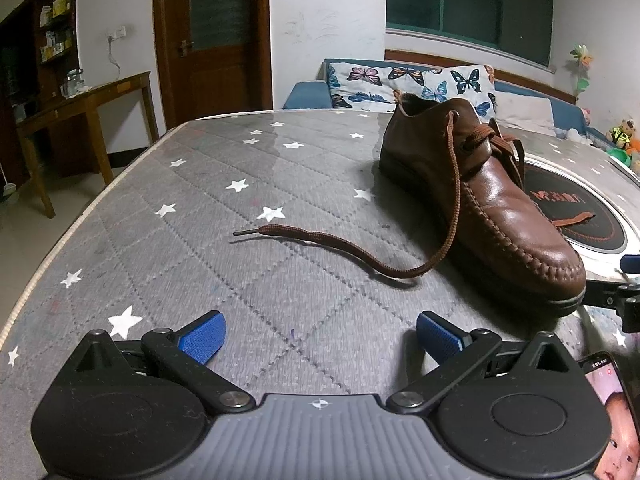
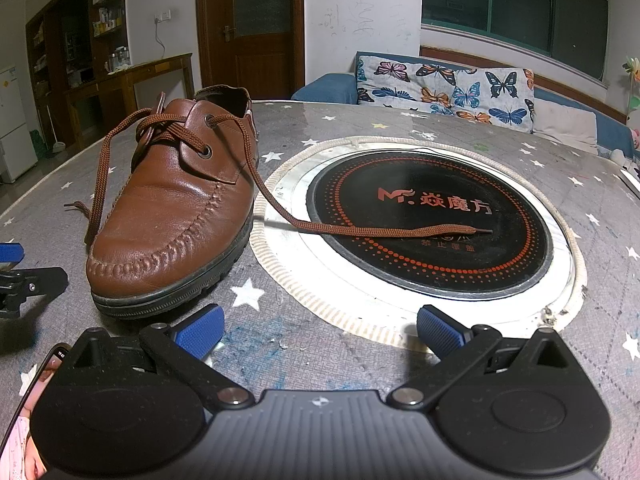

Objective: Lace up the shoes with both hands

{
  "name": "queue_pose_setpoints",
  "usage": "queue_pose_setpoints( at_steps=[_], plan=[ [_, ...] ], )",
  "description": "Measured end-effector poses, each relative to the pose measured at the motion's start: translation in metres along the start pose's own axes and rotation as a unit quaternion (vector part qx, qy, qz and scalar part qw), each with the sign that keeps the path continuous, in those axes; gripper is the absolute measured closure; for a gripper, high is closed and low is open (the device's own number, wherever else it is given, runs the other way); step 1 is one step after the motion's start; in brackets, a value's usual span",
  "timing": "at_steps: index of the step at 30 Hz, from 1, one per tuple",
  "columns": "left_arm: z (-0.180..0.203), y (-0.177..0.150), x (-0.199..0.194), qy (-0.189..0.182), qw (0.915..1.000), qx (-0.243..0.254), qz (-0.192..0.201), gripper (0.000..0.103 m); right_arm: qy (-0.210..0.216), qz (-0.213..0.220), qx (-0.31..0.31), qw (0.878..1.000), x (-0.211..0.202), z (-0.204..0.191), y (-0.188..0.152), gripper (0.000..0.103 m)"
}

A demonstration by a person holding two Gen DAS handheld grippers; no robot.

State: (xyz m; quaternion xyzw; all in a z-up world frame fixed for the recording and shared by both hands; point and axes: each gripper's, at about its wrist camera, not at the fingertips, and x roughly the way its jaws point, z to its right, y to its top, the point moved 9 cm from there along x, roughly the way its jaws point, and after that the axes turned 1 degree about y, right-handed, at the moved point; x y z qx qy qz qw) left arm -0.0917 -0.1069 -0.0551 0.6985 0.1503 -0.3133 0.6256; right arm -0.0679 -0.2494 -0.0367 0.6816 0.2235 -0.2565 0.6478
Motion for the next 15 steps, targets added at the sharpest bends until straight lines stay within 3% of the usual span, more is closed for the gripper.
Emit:
queue_pose_setpoints(
  at_steps=[15],
  plan=[
    [0.0007,0.0044,0.006,0.007,1.0,-0.005,-0.003,0.0,0.0,0.0,0.0,1.0,0.0009,0.0003,0.0006,0.0]
  ],
)
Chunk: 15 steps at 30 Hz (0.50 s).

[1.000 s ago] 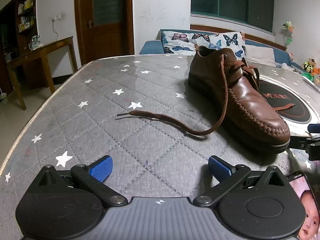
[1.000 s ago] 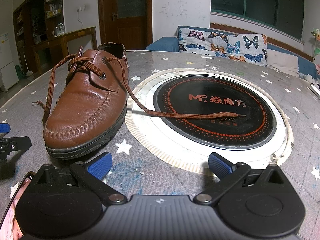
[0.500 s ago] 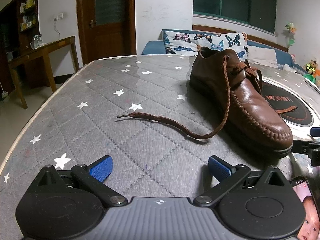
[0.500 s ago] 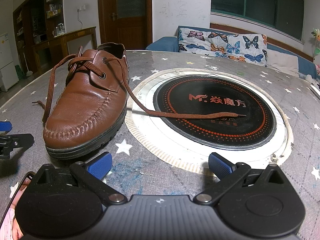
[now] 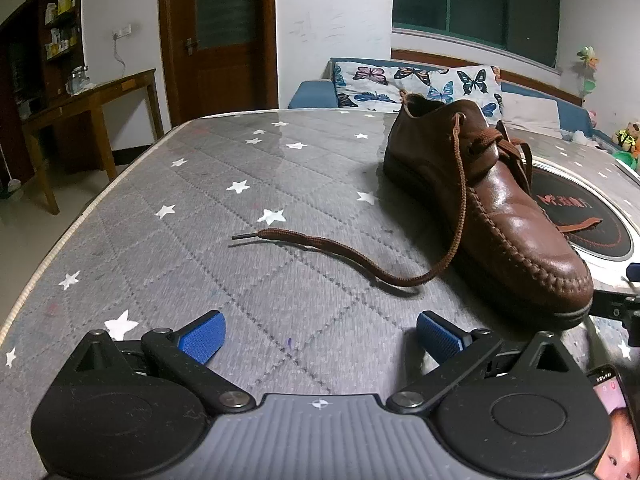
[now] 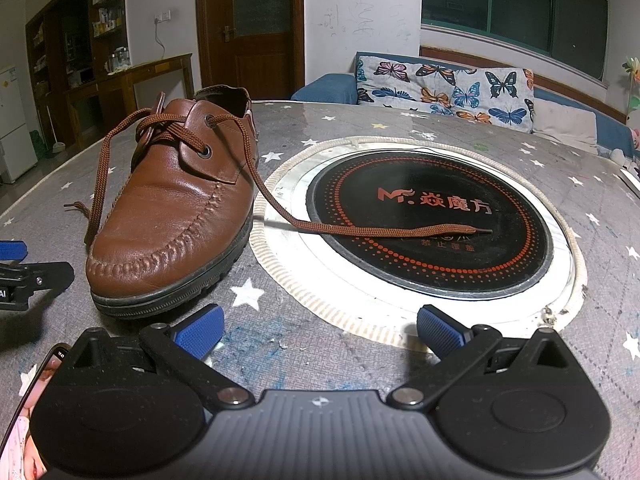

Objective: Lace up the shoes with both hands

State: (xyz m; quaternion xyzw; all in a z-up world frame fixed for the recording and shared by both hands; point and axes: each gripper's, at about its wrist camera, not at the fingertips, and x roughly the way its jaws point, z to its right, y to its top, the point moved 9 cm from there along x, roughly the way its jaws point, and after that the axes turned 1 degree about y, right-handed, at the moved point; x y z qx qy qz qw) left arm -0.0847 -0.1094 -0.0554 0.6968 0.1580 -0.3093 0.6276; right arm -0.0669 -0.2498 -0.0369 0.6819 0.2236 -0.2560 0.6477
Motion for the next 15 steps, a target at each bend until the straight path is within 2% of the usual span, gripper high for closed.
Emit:
queue_pose_setpoints(
  at_steps=[15],
  plan=[
    [0.0016,0.0076,0.008,0.005,1.0,-0.006,-0.004,0.0,0.001,0.0,0.0,1.0,-0.0004,0.0002,0.0001,0.0]
  ],
)
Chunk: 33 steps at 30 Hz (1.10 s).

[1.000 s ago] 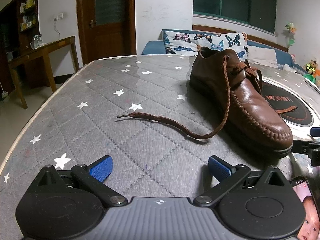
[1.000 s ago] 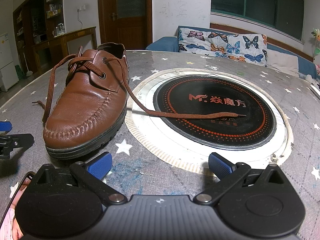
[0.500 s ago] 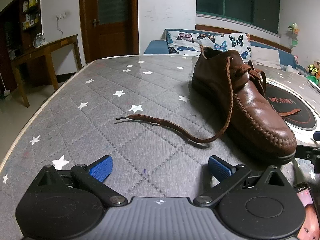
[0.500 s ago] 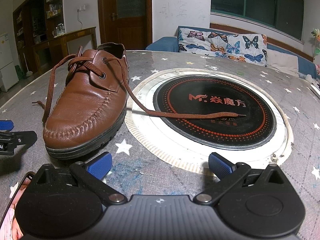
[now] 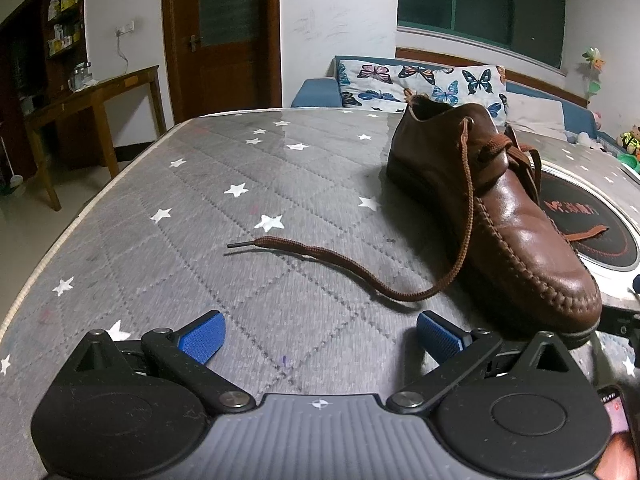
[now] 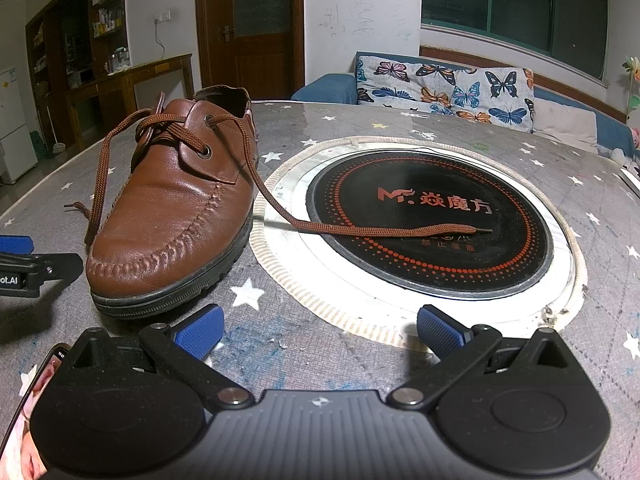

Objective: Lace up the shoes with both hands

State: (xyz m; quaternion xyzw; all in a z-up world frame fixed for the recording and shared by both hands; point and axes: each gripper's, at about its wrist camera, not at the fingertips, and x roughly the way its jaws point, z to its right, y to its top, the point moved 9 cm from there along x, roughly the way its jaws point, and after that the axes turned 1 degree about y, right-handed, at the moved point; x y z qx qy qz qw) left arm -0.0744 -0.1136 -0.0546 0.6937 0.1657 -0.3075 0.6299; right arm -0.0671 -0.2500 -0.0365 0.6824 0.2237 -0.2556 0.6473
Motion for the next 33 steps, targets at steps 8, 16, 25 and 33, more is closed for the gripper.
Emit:
queue_pose_setpoints(
  at_steps=[8,16,25,33],
  plan=[
    [0.0007,0.0066,0.0087,0.002,1.0,-0.004,0.0,0.0,0.0,0.0,0.0,1.0,-0.0001,0.0002,-0.0001,0.0],
    [0.0007,0.0078,0.0101,0.003,1.0,-0.005,0.001,0.0,0.0,0.0,0.0,1.0,-0.0003,0.0002,-0.0004,0.0],
    [0.0014,0.0074,0.0097,0.003,1.0,-0.005,0.001,0.0,0.0,0.0,0.0,1.0,-0.0006,0.0005,-0.0007,0.0],
    [0.0013,0.0076,0.009,0.003,1.0,-0.006,0.001,0.0,0.001,0.0,0.0,1.0,-0.0007,0.0006,-0.0007,0.0]
  ],
)
